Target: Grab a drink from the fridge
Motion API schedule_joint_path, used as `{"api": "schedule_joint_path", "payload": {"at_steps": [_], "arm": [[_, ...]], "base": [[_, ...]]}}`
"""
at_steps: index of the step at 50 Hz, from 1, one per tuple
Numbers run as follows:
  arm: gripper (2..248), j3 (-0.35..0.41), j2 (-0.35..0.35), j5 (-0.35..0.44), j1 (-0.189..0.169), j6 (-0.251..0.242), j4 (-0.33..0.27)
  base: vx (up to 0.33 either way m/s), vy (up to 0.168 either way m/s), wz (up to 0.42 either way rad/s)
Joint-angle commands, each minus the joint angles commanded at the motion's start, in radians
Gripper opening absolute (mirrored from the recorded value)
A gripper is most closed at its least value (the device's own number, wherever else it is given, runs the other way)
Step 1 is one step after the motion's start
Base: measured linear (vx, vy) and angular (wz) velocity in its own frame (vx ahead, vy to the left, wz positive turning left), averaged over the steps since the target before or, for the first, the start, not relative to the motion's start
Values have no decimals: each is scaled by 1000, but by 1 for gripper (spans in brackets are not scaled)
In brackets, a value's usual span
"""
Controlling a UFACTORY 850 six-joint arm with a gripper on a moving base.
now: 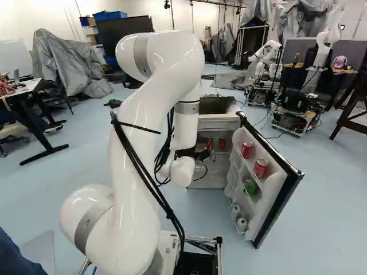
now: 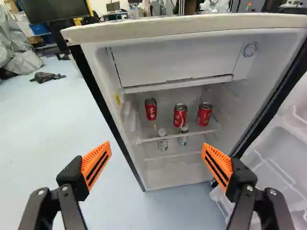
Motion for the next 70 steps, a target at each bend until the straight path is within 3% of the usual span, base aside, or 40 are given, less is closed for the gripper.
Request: {"api": "schedule_joint_path", "payload": {"at_steps": [31,70], "arm": [[247,-149,-157,0,-11,0,0],[247,-393,-369,0,-12,0,0]], "base": [[0,0,0],[0,0,0]]}}
